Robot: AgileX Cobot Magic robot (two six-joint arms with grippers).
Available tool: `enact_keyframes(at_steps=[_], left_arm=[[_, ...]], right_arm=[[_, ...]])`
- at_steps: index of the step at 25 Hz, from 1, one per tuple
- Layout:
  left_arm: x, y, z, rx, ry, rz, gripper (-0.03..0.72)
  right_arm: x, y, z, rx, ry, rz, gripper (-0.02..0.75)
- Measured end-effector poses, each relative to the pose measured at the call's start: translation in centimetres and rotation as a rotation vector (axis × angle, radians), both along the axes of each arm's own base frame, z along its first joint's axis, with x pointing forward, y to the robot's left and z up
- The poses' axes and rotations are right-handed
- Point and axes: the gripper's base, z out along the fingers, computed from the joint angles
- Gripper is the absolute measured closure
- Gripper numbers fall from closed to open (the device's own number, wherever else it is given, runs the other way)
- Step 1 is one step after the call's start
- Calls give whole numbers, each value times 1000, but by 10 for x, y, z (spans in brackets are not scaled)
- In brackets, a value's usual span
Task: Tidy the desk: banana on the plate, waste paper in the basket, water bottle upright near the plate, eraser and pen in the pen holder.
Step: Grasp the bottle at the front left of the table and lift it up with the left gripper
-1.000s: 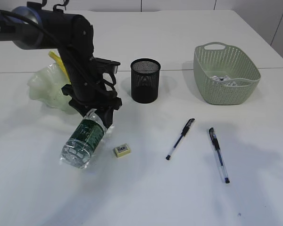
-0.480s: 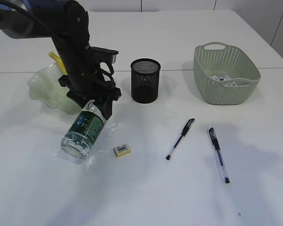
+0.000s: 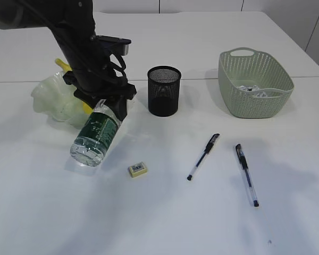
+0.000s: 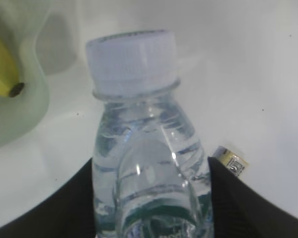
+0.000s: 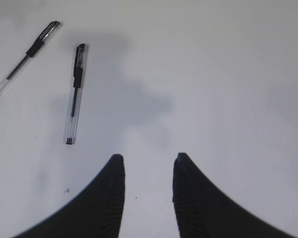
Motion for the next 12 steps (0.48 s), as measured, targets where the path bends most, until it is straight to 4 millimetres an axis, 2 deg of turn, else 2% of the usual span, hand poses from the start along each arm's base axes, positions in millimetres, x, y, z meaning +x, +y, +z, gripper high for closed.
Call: enact_keyframes(at_steps=[12], left_arm=[[2,0,27,-56,-122,10,272]], right_arm=[[0,0,0,0,1,0,486]])
